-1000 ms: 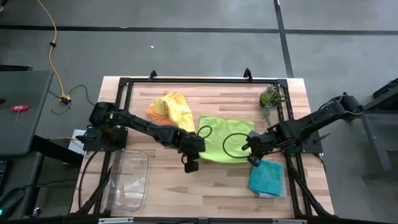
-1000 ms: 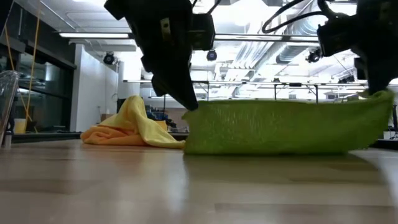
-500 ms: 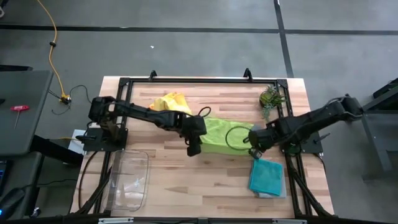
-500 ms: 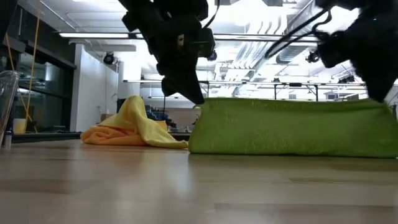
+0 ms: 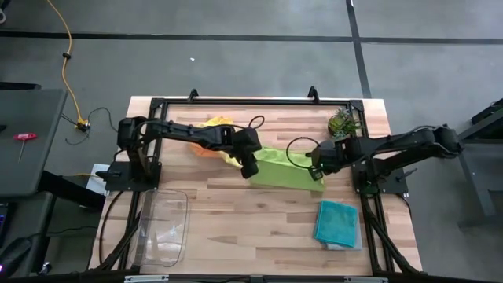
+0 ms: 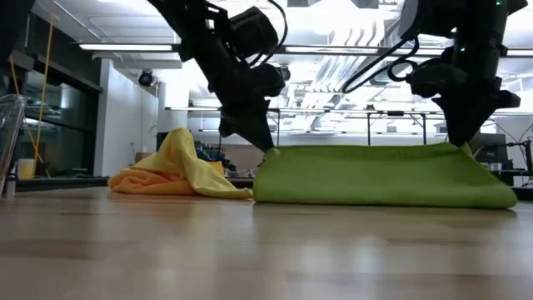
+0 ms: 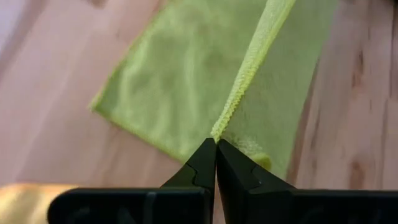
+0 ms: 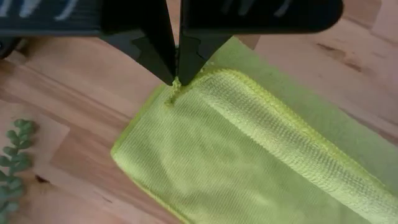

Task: Fold microfiber towels
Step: Fold the green microfiber cloth

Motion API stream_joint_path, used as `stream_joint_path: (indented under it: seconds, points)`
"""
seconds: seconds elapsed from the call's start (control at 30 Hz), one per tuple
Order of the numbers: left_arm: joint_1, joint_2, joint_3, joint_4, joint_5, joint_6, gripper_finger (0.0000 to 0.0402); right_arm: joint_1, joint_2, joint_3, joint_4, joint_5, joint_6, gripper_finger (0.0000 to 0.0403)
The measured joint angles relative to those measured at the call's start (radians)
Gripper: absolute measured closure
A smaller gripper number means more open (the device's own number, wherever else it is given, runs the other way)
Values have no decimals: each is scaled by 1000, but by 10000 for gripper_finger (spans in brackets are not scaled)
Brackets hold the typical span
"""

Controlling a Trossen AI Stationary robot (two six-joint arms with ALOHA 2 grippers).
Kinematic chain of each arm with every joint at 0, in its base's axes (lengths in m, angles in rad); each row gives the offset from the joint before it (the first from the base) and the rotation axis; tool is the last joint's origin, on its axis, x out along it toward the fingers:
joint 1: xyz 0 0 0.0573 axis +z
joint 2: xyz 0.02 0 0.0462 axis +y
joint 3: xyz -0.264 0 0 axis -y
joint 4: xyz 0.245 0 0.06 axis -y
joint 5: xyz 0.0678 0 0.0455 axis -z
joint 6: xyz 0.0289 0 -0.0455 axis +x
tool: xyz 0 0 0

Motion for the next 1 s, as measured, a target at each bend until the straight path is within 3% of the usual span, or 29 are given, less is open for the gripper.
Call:
stream_joint_path:
  seconds: [0.23, 0.4, 1.0]
  points:
    - [8, 29, 0, 25, -5, 0, 401, -31, 0, -19, 2, -13, 8, 403]
    - [11, 36, 1, 38, -65, 0, 401, -38, 0, -73, 27, -17, 58, 403]
    - [17, 36, 1, 99, -176, 68, 401, -38, 1, -97, 45, 102, 221, 403]
